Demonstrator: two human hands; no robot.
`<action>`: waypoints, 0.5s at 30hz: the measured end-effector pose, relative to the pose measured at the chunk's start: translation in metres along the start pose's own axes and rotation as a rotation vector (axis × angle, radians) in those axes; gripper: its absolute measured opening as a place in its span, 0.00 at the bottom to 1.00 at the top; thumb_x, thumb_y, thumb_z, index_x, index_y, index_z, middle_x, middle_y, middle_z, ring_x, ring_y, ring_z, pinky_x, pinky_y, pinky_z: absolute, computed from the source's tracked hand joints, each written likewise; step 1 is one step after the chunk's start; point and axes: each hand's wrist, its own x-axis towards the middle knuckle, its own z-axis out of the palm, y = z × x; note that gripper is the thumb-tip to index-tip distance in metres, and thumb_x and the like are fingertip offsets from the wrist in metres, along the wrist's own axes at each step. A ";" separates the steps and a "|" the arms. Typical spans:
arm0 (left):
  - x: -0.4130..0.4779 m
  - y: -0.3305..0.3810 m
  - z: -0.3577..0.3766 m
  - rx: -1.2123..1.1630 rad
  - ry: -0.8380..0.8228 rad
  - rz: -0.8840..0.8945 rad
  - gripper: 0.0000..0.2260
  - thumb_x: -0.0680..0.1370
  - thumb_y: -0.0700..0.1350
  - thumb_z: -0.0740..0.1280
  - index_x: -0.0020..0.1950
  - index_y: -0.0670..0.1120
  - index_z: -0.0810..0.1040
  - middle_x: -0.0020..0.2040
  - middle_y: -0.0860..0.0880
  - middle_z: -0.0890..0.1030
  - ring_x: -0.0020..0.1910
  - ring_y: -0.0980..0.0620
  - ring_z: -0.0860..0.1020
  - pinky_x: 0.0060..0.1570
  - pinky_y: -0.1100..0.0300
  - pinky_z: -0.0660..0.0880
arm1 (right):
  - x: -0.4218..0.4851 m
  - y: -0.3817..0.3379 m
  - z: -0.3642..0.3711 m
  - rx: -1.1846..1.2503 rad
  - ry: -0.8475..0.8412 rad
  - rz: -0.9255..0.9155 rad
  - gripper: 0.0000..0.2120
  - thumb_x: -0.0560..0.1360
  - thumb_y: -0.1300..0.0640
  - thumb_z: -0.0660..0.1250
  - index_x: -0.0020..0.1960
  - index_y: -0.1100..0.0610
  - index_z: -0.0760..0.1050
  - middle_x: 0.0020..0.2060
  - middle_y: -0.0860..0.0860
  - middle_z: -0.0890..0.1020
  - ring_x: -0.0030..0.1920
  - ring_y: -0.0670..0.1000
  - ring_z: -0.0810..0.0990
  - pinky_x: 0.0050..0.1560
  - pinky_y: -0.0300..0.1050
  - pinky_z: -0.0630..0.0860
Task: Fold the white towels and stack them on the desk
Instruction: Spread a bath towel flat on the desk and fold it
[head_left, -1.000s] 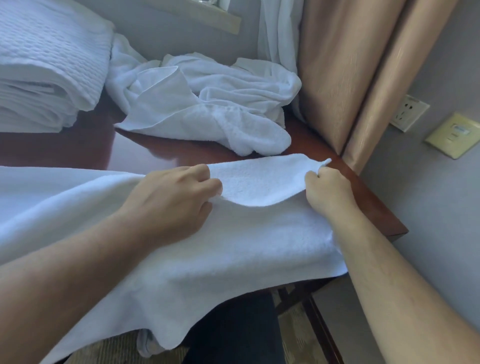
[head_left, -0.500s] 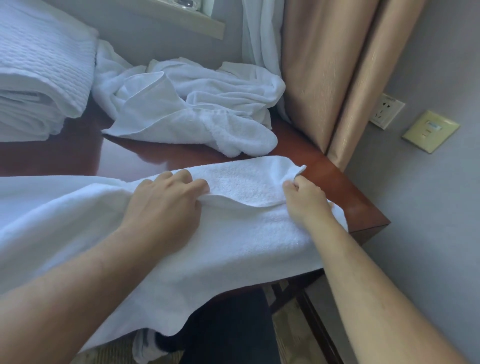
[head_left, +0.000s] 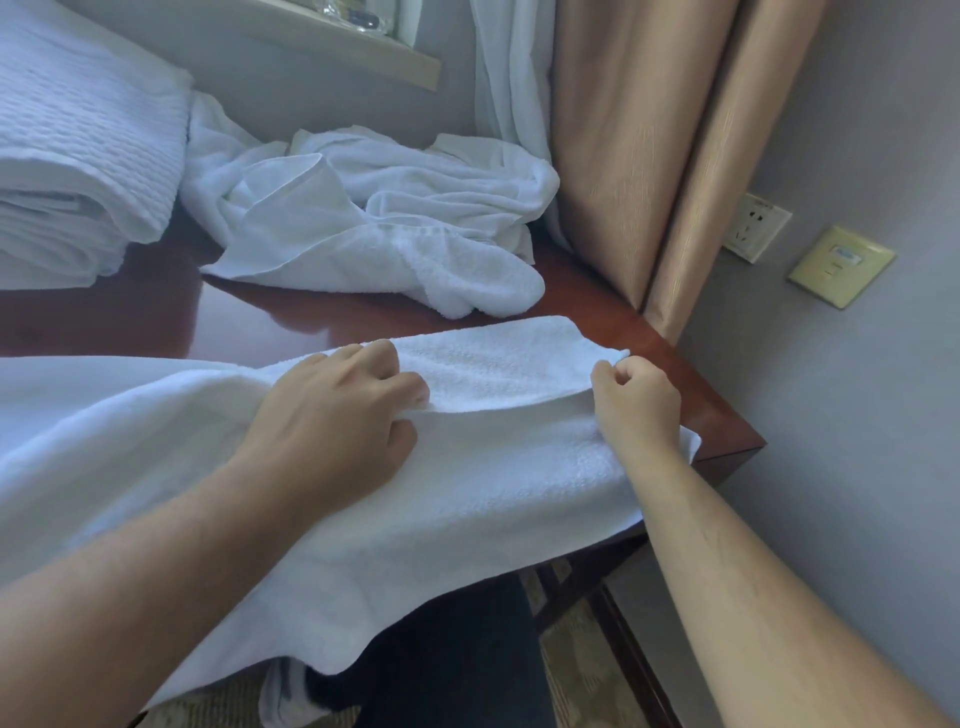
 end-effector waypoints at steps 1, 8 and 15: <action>0.000 0.000 0.000 -0.002 0.003 -0.007 0.10 0.67 0.42 0.66 0.44 0.48 0.85 0.38 0.49 0.75 0.33 0.43 0.74 0.35 0.60 0.59 | 0.000 0.001 0.000 -0.013 0.012 0.006 0.15 0.78 0.55 0.60 0.34 0.57 0.65 0.31 0.49 0.72 0.31 0.46 0.68 0.27 0.38 0.62; -0.001 -0.003 0.005 -0.048 -0.086 -0.034 0.09 0.68 0.41 0.72 0.46 0.50 0.85 0.38 0.51 0.77 0.36 0.44 0.76 0.33 0.59 0.63 | -0.003 -0.001 0.003 -0.121 0.007 0.014 0.10 0.73 0.61 0.68 0.53 0.55 0.73 0.56 0.52 0.75 0.56 0.55 0.72 0.48 0.43 0.70; -0.001 -0.003 0.003 -0.037 -0.117 -0.064 0.09 0.71 0.44 0.70 0.49 0.51 0.85 0.42 0.52 0.80 0.37 0.44 0.77 0.35 0.59 0.62 | -0.023 -0.052 0.028 -0.024 -0.418 -0.377 0.11 0.82 0.53 0.61 0.58 0.56 0.80 0.61 0.48 0.78 0.68 0.49 0.73 0.56 0.27 0.64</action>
